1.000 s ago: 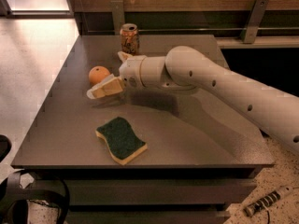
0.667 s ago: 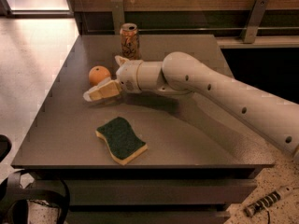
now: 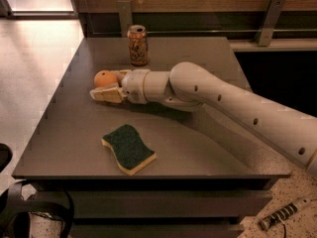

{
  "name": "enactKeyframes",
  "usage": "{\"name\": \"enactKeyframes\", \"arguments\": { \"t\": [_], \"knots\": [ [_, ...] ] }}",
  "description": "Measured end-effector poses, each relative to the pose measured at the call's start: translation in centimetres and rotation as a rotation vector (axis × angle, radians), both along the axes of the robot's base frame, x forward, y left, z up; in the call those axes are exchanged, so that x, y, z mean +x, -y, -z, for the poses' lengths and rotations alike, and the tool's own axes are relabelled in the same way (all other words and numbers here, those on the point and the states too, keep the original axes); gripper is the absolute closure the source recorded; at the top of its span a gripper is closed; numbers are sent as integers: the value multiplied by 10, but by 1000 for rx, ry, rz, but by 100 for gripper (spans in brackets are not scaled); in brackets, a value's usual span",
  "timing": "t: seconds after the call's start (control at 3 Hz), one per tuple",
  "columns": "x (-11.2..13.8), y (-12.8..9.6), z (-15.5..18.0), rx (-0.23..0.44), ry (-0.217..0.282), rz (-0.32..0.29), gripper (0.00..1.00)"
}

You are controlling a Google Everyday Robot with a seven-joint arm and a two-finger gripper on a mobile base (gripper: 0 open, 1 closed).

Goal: Pick orange

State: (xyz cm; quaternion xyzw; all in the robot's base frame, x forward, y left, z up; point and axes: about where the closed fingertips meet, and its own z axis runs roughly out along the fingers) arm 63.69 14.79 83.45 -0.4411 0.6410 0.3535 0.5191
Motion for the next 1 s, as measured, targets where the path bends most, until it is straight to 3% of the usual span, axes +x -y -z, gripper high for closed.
{"name": "enactKeyframes", "arguments": {
  "t": [0.33, 0.67, 1.0],
  "knots": [
    [-1, -3, 0, 1, 0, -5, 70],
    [-2, -5, 0, 1, 0, -8, 95],
    [-3, -6, -3, 6, 3, -15, 100]
  ]
}}
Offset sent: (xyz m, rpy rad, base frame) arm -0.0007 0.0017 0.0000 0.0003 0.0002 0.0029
